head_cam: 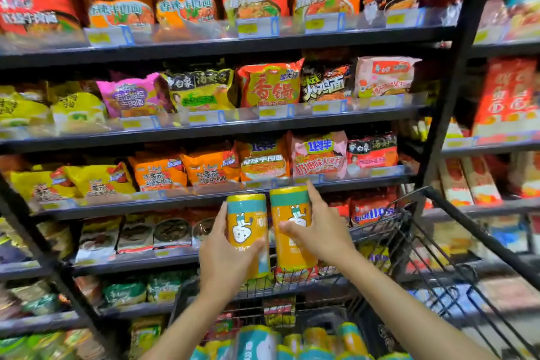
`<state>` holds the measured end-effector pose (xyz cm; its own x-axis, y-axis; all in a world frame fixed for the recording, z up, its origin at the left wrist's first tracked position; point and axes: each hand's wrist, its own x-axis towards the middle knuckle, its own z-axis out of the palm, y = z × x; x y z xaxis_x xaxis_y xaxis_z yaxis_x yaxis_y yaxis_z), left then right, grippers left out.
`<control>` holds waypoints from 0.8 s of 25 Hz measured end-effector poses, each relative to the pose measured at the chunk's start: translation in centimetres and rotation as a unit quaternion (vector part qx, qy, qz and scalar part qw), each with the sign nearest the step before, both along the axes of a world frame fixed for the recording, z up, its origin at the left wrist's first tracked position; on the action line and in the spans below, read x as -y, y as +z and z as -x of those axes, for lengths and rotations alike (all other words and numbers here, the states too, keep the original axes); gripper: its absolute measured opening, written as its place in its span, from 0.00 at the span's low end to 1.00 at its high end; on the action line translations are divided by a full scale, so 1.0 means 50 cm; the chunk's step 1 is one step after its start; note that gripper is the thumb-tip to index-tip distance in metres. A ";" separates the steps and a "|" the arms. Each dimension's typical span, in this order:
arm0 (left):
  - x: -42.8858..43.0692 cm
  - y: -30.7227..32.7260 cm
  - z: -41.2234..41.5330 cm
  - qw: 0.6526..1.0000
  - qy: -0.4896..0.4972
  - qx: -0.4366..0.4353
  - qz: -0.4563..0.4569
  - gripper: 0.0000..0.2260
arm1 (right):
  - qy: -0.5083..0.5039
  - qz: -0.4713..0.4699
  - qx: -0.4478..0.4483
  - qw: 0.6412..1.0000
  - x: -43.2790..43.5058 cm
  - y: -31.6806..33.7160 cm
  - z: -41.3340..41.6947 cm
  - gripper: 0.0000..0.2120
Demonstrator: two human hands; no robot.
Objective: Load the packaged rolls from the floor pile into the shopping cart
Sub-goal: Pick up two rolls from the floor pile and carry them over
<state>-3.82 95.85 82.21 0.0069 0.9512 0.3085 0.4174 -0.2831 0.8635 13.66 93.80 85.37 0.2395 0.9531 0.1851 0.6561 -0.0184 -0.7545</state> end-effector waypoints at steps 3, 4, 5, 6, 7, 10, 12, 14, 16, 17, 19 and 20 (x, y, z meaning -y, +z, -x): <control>-0.050 -0.056 -0.021 0.998 -0.002 -0.035 0.046 0.41 | -0.009 0.059 -0.011 0.998 -0.038 -0.059 -0.036 0.48; -0.072 -0.077 -0.026 0.996 0.000 -0.053 0.065 0.41 | -0.012 0.079 -0.011 0.997 -0.056 -0.083 -0.045 0.48; -0.098 -0.103 -0.030 0.994 0.001 -0.072 0.085 0.40 | -0.016 0.103 -0.005 0.995 -0.074 -0.108 -0.050 0.48; -0.123 -0.129 -0.034 0.990 0.000 -0.088 0.106 0.39 | -0.021 0.130 0.005 0.991 -0.092 -0.134 -0.053 0.47; -0.148 -0.160 -0.038 0.987 -0.007 -0.100 0.129 0.39 | -0.025 0.156 0.014 0.987 -0.110 -0.165 -0.056 0.47; -0.226 -0.275 -0.048 0.966 -0.029 -0.137 0.215 0.41 | -0.039 0.243 0.018 0.969 -0.170 -0.264 -0.056 0.47; -0.248 -0.337 -0.052 0.952 -0.044 -0.155 0.260 0.41 | -0.043 0.289 0.025 0.956 -0.186 -0.319 -0.056 0.46; -0.266 -0.413 -0.057 0.933 -0.060 -0.161 0.316 0.38 | -0.036 0.330 0.036 0.943 -0.207 -0.397 -0.057 0.45; -0.271 -0.471 -0.065 0.911 -0.087 -0.174 0.365 0.34 | -0.035 0.381 0.042 0.923 -0.219 -0.467 -0.050 0.42; -0.268 -0.505 -0.068 0.900 -0.087 -0.182 0.386 0.32 | -0.042 0.407 0.037 0.912 -0.218 -0.501 -0.046 0.39; -0.253 -0.547 -0.079 0.887 -0.077 -0.164 0.424 0.29 | -0.047 0.455 0.036 0.889 -0.208 -0.555 -0.038 0.35; -0.246 -0.563 -0.080 0.879 -0.070 -0.161 0.444 0.30 | -0.048 0.476 0.041 0.877 -0.202 -0.574 -0.034 0.33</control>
